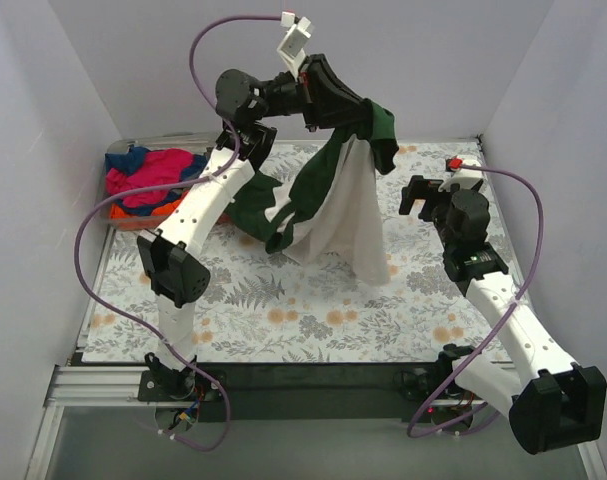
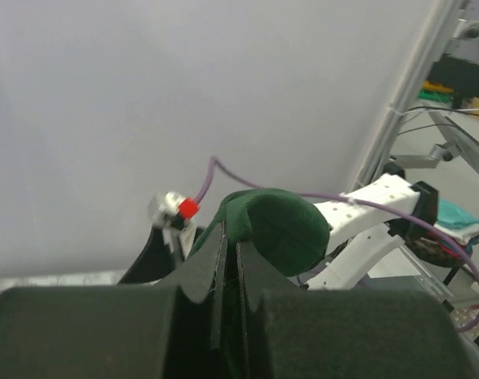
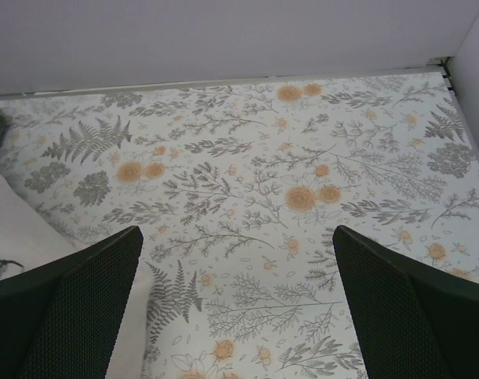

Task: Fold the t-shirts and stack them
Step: Move the tshirt to the center of the board

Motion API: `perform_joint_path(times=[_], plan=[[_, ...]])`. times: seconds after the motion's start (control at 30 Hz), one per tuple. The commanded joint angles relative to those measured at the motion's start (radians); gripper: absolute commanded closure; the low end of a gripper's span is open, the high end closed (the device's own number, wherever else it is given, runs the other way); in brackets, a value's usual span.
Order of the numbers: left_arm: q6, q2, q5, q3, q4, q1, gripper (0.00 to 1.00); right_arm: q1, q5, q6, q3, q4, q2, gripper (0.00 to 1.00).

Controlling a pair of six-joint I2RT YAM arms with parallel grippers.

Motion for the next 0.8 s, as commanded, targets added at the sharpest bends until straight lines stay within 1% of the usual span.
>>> perform_joint_path(times=[0.0,0.03,0.07,0.1,0.13,0.17,0.2,0.23,0.3,0.33,0.4,0.43,0.47,0.5,0.53,0.57,0.63,0.67,0.73,0.77], plan=[[0.184,-0.054,-0.085,-0.098,-0.157,0.02,1.0,-0.008,0.115,-0.012,0.005,-0.015,-0.041,0.02],[0.291,-0.065,-0.126,-0.174,-0.198,0.02,1.0,-0.008,0.123,-0.012,0.005,-0.022,-0.042,0.02],[0.36,-0.087,-0.179,-0.208,-0.241,0.02,1.0,-0.008,0.135,-0.012,0.005,-0.022,-0.044,0.02],[0.412,-0.095,-0.301,-0.253,-0.304,0.018,1.0,-0.008,0.14,-0.012,0.005,-0.024,-0.045,0.02],[0.515,-0.101,-0.373,-0.323,-0.335,0.019,1.0,-0.009,0.143,-0.014,0.003,-0.024,-0.044,0.01],[0.552,-0.105,-0.444,-0.363,-0.361,0.02,1.0,-0.009,0.142,-0.012,0.003,-0.024,-0.044,0.02],[0.581,-0.098,-0.598,-0.391,-0.396,0.021,1.0,-0.011,0.143,-0.011,0.003,-0.024,-0.039,0.02],[0.644,-0.091,-0.663,-0.441,-0.412,0.021,1.0,-0.009,0.139,-0.009,0.003,-0.024,-0.036,0.02],[0.689,-0.04,-0.777,-0.472,-0.444,0.023,1.0,-0.011,0.134,-0.006,0.007,-0.024,-0.023,0.02],[0.706,-0.014,-0.85,-0.477,-0.459,0.021,0.94,-0.011,0.128,-0.006,0.008,-0.024,-0.018,0.01],[0.746,0.064,-0.86,-0.457,-0.521,0.023,0.62,-0.011,0.091,-0.004,0.016,-0.024,0.0,0.02],[0.749,0.079,-0.846,-0.456,-0.533,0.021,0.31,-0.009,0.07,-0.004,0.02,-0.022,0.007,0.03],[0.741,0.081,-0.843,-0.48,-0.533,0.023,0.15,-0.008,0.019,-0.004,0.023,-0.022,0.014,0.04],[0.735,0.07,-0.84,-0.503,-0.51,0.021,0.06,-0.006,-0.007,-0.006,0.026,-0.016,0.028,0.06],[0.732,0.054,-0.837,-0.529,-0.491,0.021,0.05,-0.005,-0.03,-0.009,0.028,0.004,0.037,0.06],[0.732,0.003,-0.854,-0.563,-0.468,0.021,0.05,0.011,-0.058,-0.012,0.031,0.011,0.046,0.07],[0.733,-0.057,-0.889,-0.664,-0.405,0.021,0.05,0.038,-0.064,-0.037,0.054,0.019,0.085,0.07],[0.74,-0.119,-0.949,-0.695,-0.392,0.023,0.05,0.076,-0.059,-0.044,0.066,0.019,0.1,0.07],[0.743,-0.182,-1.021,-0.796,-0.383,0.021,0.05,0.132,-0.059,-0.061,0.097,0.022,0.146,0.07],[0.735,-0.244,-1.061,-0.834,-0.383,0.023,0.05,0.149,-0.064,-0.064,0.111,0.022,0.161,0.07]])
